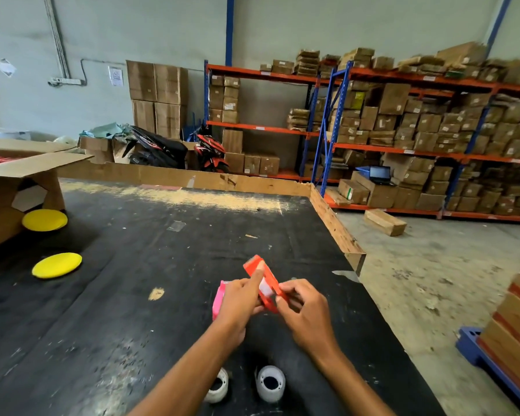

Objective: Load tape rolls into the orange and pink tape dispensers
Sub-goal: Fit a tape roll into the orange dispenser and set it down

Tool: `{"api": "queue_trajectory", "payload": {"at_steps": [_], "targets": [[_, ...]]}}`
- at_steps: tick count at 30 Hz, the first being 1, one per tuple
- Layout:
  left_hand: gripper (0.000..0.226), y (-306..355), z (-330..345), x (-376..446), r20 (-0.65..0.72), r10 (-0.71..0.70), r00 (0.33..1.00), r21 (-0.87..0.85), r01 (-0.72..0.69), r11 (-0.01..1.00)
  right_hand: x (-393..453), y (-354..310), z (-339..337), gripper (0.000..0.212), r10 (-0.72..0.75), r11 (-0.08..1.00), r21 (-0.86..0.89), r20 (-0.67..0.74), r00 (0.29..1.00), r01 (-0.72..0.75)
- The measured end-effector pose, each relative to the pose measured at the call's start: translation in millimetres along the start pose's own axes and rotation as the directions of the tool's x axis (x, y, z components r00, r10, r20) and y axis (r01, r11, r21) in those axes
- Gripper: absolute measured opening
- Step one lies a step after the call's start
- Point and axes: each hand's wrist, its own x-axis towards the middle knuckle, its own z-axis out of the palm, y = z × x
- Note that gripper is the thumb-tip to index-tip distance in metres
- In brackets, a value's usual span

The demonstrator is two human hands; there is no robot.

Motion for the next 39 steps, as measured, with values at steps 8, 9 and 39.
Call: {"api": "queue_trajectory", "payload": {"at_steps": [8, 9, 39], "targets": [[0.029, -21.2, 6.6, -17.8, 0.072, 0.227, 0.971, 0.076, -0.232, 0.97, -1.9, -10.1, -1.4, 0.014, 0.255, 0.925, 0.281, 0.039, 0.966, -0.256], [0.029, -21.8, 7.5, -19.1, 0.089, 0.247, 0.965, 0.076, -0.254, 0.964, -3.0, -11.9, -2.0, 0.016, 0.29, 0.902, 0.32, 0.051, 0.956, -0.29], [0.046, -18.7, 0.6, -44.8, -0.017, 0.108, 0.994, 0.033, -0.107, 0.994, -17.1, -14.3, -19.1, 0.032, 0.023, 0.971, 0.21, 0.401, 0.916, -0.116]]}}
